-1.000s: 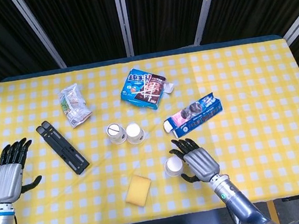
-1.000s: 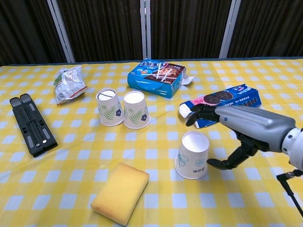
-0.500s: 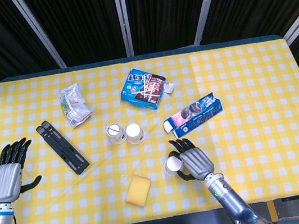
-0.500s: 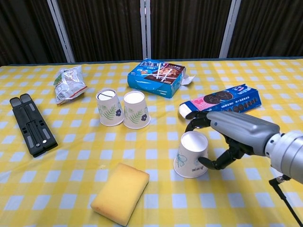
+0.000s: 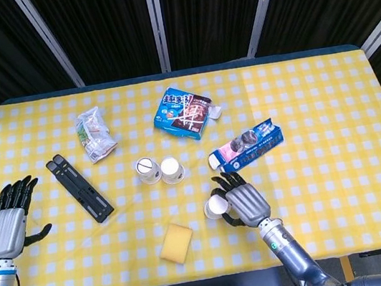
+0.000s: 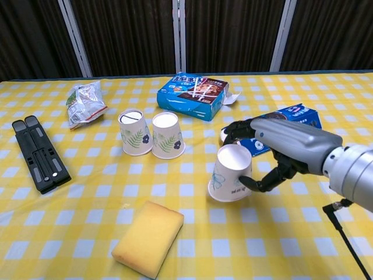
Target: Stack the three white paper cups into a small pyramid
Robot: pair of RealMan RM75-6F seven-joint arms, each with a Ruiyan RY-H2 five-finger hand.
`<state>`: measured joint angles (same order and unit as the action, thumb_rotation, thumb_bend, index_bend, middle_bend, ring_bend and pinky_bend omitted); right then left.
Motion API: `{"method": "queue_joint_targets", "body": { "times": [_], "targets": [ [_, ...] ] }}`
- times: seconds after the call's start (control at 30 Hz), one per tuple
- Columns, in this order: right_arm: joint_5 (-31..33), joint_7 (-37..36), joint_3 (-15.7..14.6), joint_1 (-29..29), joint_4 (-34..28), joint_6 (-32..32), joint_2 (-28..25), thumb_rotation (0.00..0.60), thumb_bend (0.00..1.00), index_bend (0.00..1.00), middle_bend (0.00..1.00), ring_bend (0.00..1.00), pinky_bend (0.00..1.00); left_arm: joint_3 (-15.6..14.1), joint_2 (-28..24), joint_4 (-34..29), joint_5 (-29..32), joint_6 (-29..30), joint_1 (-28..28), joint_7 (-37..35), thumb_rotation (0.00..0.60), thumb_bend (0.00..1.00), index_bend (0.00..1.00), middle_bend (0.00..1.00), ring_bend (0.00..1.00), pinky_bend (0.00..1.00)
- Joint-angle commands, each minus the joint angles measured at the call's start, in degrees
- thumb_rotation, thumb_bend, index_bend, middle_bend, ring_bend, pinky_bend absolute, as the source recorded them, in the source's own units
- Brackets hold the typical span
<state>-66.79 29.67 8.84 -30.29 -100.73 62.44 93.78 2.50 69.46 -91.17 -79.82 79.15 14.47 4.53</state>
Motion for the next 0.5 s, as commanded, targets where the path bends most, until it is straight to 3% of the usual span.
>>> {"method": "queue_joint_targets", "body": {
  "times": [0.03, 0.2, 0.5],
  "targets": [
    [0.19, 0.71, 2.08, -0.93, -1.21, 0.85, -1.14, 0.600, 0.34, 0.42, 0.09, 0.00, 0.01, 0.14, -0.11, -0.01, 0.02, 0.00, -0.09, -0.33, 0.600, 0.20, 0.00, 0.00, 0.00, 0.00],
    [2.30, 1.04, 7.20, -3.83, -2.30, 1.13, -1.11, 0.600, 0.34, 0.42, 0.09, 0.00, 0.01, 0.63, -0.61, 0.19, 0.67, -0.92, -0.10, -1.94, 0.600, 0.20, 0.00, 0.00, 0.00, 0.00],
    [7.23, 4.58, 12.85, -11.38, 1.96, 0.36, 4.11, 0.600, 0.34, 0.42, 0.09, 0.00, 0.01, 1.25, -0.94, 1.09, 1.18, -2.63, 0.13, -4.35, 0.600, 0.20, 0.00, 0.00, 0.00, 0.00]
  ]
}}
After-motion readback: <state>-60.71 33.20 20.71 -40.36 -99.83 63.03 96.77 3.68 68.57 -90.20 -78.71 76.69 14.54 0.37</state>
